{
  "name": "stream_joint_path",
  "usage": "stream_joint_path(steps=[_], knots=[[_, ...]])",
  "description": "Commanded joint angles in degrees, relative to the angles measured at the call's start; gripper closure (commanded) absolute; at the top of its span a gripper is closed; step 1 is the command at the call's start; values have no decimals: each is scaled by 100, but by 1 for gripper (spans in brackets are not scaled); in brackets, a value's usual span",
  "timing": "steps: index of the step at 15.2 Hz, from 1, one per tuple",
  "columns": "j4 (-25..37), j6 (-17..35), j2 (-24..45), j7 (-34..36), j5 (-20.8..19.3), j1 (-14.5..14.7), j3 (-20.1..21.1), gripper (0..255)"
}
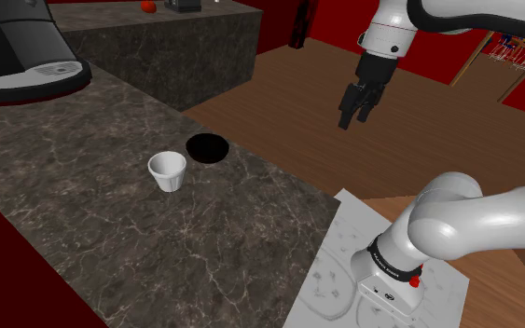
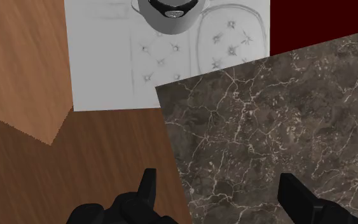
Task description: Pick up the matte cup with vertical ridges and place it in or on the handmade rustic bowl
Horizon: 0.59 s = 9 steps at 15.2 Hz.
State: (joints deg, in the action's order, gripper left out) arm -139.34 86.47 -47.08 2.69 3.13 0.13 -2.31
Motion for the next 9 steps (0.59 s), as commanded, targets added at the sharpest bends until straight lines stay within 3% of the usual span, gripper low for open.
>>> stream_joint_path(steps=[1,9], knots=[[0,0,0,0,0,0,0,0],[35,1345,1178,412,543,311,506,0]])
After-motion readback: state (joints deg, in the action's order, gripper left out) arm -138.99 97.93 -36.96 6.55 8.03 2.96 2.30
